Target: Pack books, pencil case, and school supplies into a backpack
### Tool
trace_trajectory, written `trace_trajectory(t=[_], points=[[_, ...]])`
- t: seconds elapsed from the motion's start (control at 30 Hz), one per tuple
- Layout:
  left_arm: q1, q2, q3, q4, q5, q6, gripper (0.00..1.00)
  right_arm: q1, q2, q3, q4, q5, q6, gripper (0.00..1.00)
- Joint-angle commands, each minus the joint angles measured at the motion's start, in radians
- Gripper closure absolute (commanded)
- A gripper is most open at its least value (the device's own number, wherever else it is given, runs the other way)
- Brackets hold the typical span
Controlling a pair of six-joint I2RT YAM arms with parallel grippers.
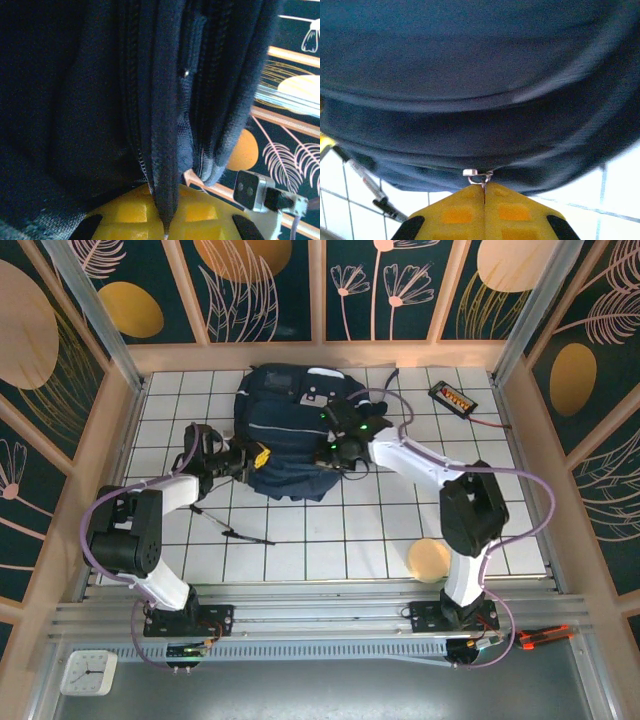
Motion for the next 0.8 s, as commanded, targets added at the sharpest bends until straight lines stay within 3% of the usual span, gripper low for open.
trace_trajectory(t=[0.0, 0.17, 0.27, 0.5, 0.53, 0.57, 0.6, 0.63, 0.77], points=[[0.038, -0.009, 0.043, -0.031, 0.003, 0.064, 1.00, -0.080, -0.071, -0.037, -0.094, 0.078, -0.077, 1.00], [0.058, -0.010, 0.067, -0.085, 0.011, 0.114, 1.00, -0.201, -0.072, -0.037, -0.080, 0.088, -0.154, 1.00], [0.071, -0.010, 0.073, -0.104, 0.013, 0.132, 1.00, -0.257, -0.051, -0.032, -0.019, 0.030, -0.198, 1.00], [0.093, 0.006, 0.116, -0.118, 0.031, 0.142, 1.00, -0.251, -0.001, 0.025, 0.064, -0.163, -0.261, 1.00], [0.092, 0.007, 0.127, -0.123, 0.032, 0.145, 1.00, -0.233, -0.009, 0.022, 0.079, -0.184, -0.271, 0.95], [0.092, 0.008, 0.135, -0.132, 0.033, 0.151, 1.00, -0.209, -0.017, 0.018, 0.089, -0.190, -0.286, 0.80], [0.092, 0.008, 0.145, -0.143, 0.034, 0.160, 1.00, -0.182, -0.024, 0.016, 0.091, -0.187, -0.306, 0.59], [0.092, 0.007, 0.151, -0.150, 0.034, 0.170, 1.00, -0.155, -0.028, 0.013, 0.090, -0.176, -0.317, 0.47], [0.092, -0.012, 0.151, -0.185, 0.025, 0.201, 1.00, -0.127, 0.008, -0.015, 0.144, -0.254, -0.232, 0.42]])
